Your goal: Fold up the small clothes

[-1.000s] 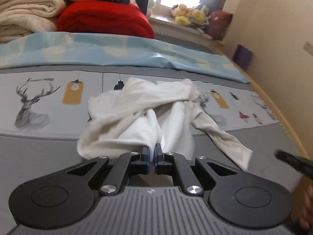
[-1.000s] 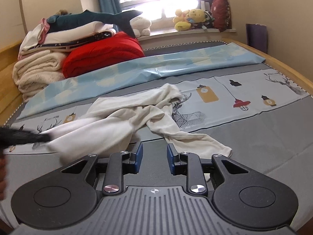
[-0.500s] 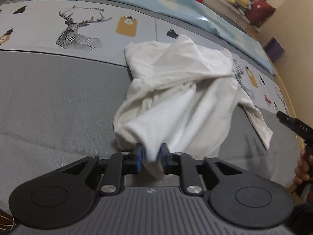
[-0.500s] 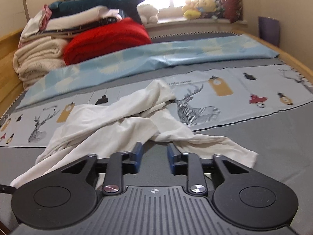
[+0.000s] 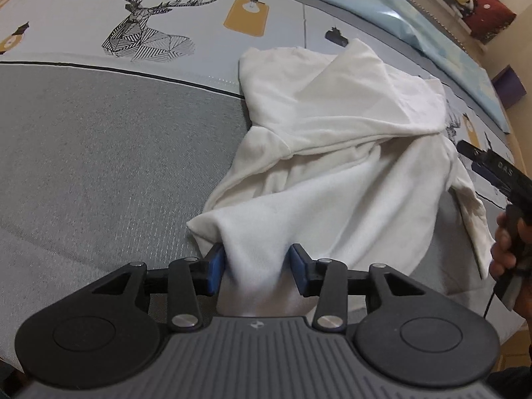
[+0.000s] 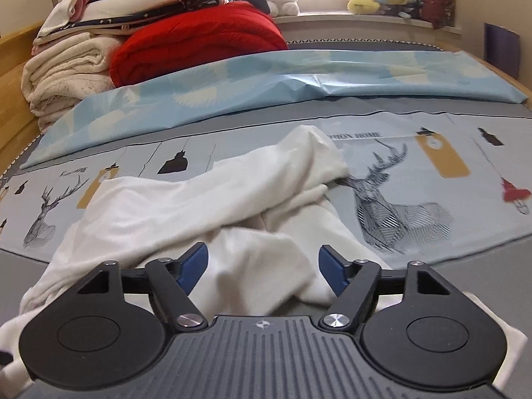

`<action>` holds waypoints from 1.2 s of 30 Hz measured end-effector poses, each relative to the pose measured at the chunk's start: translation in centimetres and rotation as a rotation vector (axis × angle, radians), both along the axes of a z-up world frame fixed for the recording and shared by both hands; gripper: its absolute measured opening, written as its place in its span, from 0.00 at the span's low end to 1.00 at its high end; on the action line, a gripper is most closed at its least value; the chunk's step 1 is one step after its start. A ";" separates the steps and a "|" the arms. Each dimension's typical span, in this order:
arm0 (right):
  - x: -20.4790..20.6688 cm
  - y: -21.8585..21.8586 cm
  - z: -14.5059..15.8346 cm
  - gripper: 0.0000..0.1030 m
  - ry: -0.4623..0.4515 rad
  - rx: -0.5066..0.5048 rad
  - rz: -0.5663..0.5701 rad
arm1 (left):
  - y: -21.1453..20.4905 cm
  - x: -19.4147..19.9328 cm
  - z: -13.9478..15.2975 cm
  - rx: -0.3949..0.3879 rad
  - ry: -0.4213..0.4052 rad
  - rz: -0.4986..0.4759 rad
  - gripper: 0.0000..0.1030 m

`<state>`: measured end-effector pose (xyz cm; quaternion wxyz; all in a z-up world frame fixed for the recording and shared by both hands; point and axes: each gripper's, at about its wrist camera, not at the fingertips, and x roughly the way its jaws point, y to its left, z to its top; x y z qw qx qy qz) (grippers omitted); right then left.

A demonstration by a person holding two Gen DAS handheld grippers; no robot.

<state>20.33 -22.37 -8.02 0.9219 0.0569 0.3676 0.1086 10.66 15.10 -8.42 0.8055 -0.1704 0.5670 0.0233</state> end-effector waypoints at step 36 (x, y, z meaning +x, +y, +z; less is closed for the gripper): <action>-17.3 -10.1 1.1 0.01 0.367 -0.241 0.025 | -2.6 -2.3 1.0 0.086 -0.036 -0.193 0.18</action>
